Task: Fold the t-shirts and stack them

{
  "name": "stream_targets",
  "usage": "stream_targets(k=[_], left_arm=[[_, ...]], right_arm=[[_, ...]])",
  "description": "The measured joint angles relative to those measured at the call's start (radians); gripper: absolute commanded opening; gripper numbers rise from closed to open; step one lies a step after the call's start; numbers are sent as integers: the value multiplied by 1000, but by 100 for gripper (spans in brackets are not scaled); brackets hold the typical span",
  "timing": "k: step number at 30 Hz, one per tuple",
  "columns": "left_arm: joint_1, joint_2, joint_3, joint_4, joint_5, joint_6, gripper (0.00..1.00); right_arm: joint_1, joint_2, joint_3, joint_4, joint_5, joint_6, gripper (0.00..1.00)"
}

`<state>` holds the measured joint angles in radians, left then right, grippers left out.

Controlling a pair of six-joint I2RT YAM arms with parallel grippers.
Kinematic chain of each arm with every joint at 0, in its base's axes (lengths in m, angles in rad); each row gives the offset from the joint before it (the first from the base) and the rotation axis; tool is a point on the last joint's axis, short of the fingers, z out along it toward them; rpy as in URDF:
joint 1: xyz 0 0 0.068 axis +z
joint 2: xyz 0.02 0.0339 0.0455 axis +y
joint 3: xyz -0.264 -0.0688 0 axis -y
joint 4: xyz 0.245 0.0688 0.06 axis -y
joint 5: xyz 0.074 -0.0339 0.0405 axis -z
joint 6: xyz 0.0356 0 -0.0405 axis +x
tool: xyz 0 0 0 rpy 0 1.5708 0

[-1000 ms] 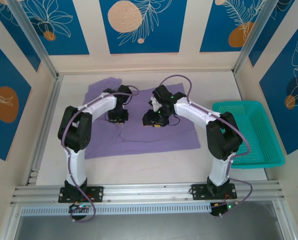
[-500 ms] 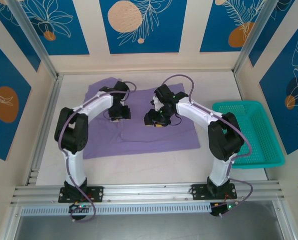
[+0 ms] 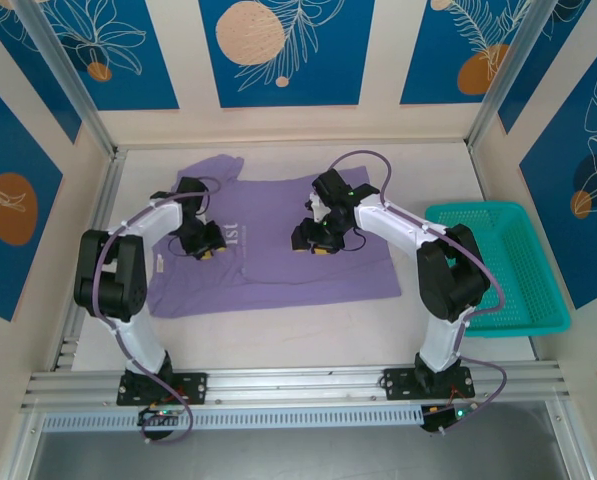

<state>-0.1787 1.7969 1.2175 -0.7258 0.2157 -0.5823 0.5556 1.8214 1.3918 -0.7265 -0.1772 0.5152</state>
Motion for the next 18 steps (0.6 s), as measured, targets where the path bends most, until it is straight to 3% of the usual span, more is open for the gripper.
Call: stream_targets(k=[8, 10, 13, 18], left_arm=[[-8, 140, 73, 53, 76, -3, 29], [-11, 172, 104, 46, 88, -2, 36], [-21, 191, 149, 42, 90, -11, 37], [-27, 201, 182, -9, 21, -17, 56]], right_arm=[[-6, 0, 0, 0, 0, 8, 56], [-8, 0, -2, -1, 0, 8, 56], [-13, -2, -10, -1, 1, 10, 56], [-41, -18, -33, -8, 1, 31, 56]])
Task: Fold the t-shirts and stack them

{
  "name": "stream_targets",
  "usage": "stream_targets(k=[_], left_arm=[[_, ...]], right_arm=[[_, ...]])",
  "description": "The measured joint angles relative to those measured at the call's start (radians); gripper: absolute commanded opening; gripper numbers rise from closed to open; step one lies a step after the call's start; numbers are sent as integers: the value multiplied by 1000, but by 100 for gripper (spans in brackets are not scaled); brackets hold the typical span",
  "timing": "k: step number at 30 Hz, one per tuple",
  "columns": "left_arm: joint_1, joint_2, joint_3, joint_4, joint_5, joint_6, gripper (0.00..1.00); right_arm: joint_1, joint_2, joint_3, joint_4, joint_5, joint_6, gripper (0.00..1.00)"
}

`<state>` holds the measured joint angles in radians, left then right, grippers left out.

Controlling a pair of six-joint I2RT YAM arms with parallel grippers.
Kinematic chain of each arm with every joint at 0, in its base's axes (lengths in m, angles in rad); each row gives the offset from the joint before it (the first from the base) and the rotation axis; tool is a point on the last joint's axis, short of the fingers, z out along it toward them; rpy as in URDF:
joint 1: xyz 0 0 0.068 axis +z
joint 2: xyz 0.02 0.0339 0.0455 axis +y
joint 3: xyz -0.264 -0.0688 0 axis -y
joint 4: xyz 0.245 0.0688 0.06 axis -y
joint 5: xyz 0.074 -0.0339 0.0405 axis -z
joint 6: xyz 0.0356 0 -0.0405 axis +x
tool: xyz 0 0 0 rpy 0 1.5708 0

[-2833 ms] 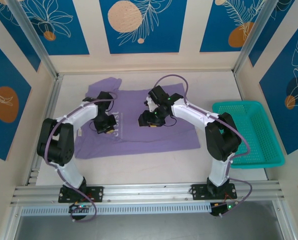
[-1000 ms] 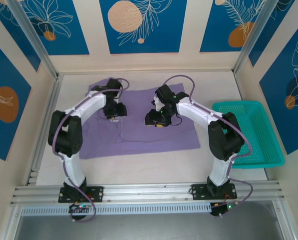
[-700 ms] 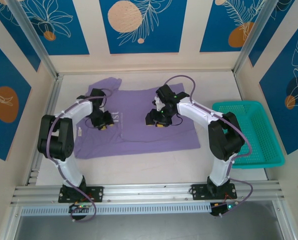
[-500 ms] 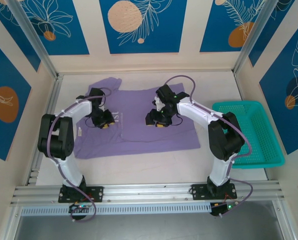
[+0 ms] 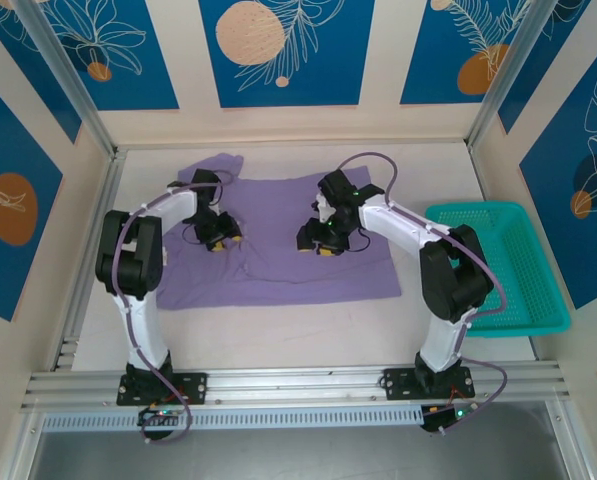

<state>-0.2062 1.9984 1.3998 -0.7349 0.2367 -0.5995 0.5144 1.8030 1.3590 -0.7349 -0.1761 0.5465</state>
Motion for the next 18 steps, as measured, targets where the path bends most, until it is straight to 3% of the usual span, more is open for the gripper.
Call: stream_targets(k=[4, 6, 9, 13, 18], left_arm=[[1, -29, -1, -63, -100, -10, 76], [5, -76, -5, -103, -159, -27, 77], [10, -204, -43, -135, -219, -53, 70], [12, -384, -166, -132, -216, -98, 51], [12, -436, -371, -87, -167, -132, 46]], right_arm=[[-53, -27, -43, -7, 9, 31, 57], [-80, -51, -82, -16, 15, 49, 57], [-116, -92, -148, -32, 23, 67, 57], [-134, -140, -235, -52, 23, 74, 56], [-147, -179, -340, -55, 22, 90, 54]])
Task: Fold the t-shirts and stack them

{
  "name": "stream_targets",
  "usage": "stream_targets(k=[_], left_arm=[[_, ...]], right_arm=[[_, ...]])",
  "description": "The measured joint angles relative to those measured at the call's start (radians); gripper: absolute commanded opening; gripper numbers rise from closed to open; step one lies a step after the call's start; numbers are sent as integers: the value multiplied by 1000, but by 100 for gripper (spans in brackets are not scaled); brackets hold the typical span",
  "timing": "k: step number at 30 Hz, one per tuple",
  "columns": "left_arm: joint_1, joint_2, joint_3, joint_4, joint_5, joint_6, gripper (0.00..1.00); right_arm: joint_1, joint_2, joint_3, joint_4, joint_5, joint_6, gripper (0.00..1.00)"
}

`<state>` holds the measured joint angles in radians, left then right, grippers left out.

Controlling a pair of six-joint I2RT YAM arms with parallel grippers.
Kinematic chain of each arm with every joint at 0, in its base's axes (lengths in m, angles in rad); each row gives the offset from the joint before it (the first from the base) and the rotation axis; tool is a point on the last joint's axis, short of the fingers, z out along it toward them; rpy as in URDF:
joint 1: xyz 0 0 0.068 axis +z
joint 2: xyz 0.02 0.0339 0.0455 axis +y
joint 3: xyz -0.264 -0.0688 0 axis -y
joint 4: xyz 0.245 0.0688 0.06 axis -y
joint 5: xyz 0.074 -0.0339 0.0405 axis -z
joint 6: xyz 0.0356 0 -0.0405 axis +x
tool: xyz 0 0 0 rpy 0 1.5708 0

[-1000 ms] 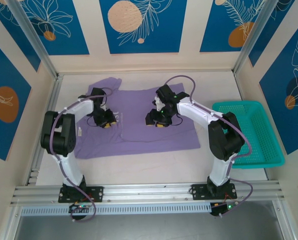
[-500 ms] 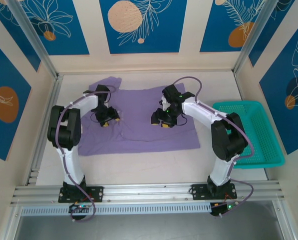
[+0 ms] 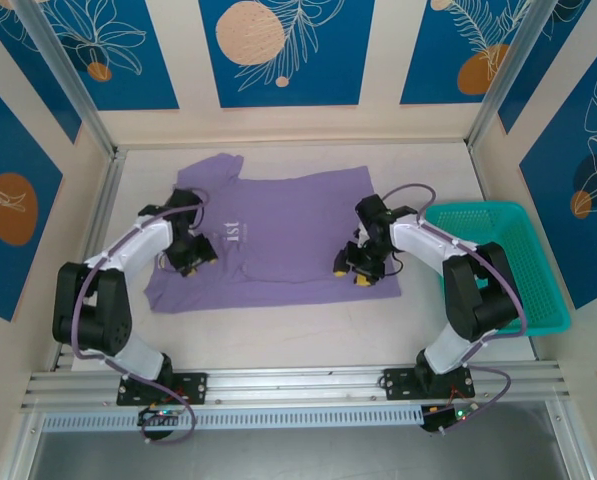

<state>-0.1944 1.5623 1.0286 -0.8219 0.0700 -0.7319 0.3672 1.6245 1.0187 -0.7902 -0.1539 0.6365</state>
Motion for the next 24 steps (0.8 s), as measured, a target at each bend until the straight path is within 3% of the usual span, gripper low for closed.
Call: stream_targets(k=[6, 14, 24], left_arm=[[1, 8, -139, 26, 3, -4, 47], [9, 24, -169, 8, -8, -5, 51], [21, 55, -154, -95, -14, 53, 54]], right_arm=[[-31, 5, -70, 12, 15, 52, 45], [-31, 53, -100, 12, 34, 130, 45], [60, 7, -172, 3, 19, 187, 44]])
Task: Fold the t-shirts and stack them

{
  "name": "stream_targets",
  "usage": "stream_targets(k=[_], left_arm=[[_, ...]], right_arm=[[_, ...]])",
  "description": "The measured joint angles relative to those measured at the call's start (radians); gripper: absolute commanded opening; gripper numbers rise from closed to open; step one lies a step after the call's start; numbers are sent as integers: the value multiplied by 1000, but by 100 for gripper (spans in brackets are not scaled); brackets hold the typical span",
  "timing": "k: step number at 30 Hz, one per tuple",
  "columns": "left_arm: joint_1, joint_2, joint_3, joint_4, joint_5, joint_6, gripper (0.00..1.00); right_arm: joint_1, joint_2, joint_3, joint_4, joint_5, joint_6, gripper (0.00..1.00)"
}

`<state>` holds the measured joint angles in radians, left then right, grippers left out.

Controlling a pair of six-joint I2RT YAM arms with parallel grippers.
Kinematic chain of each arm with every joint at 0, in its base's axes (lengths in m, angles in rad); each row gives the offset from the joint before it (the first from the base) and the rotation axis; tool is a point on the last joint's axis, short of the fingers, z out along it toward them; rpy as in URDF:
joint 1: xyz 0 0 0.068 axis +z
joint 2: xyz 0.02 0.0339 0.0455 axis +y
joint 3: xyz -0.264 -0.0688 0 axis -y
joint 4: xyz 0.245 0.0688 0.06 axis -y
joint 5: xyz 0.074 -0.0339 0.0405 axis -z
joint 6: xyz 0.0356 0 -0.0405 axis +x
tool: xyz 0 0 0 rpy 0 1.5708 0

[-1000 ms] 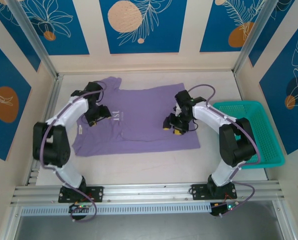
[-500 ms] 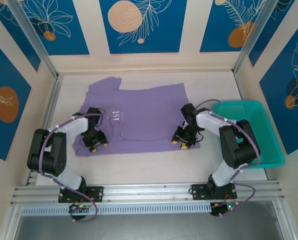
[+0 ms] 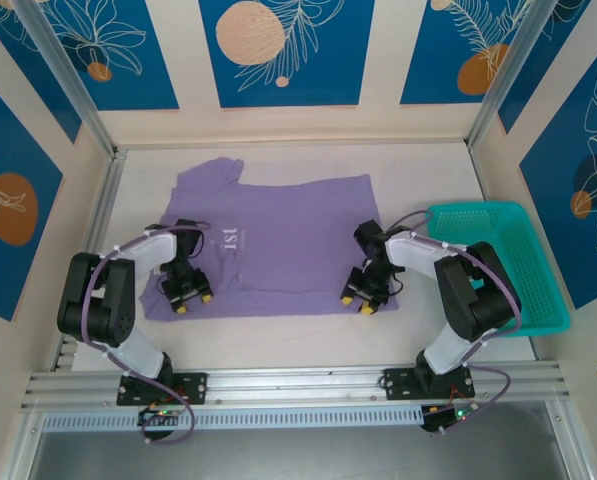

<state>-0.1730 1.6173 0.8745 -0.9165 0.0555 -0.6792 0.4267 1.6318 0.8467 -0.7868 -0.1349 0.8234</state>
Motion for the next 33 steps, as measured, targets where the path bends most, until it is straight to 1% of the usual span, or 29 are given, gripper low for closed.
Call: stream_targets(k=[7, 11, 15, 18, 21, 22, 25, 26, 28, 31, 33], left_arm=[[1, -27, -40, -31, 31, 12, 55], [1, -43, -58, -56, 43, -3, 55], [1, -66, -83, -79, 57, -32, 55], [1, -85, -89, -109, 56, -55, 55], [1, -116, -79, -146, 43, -76, 61], [2, -126, -66, -163, 35, -80, 64], [3, -135, 44, -215, 5, -77, 73], [3, -132, 101, -223, -5, -72, 76], [6, -106, 257, -224, -17, -58, 80], [9, -19, 508, -167, -24, -28, 85], [10, 47, 628, -109, -24, -14, 87]], right_arm=[[107, -87, -105, -2, -30, 67, 45], [155, -121, -137, -4, -30, 101, 45], [182, -137, -143, -19, -21, 114, 49], [183, -146, -142, -37, 0, 115, 52], [183, -149, -121, -80, 38, 107, 57], [183, -150, -106, -100, 51, 101, 60], [182, -158, -35, -146, 85, 87, 67], [181, -165, -3, -157, 98, 83, 70], [177, -186, 77, -174, 122, 76, 72], [155, -231, 171, -151, 163, 78, 75], [127, -270, 193, -111, 200, 83, 76]])
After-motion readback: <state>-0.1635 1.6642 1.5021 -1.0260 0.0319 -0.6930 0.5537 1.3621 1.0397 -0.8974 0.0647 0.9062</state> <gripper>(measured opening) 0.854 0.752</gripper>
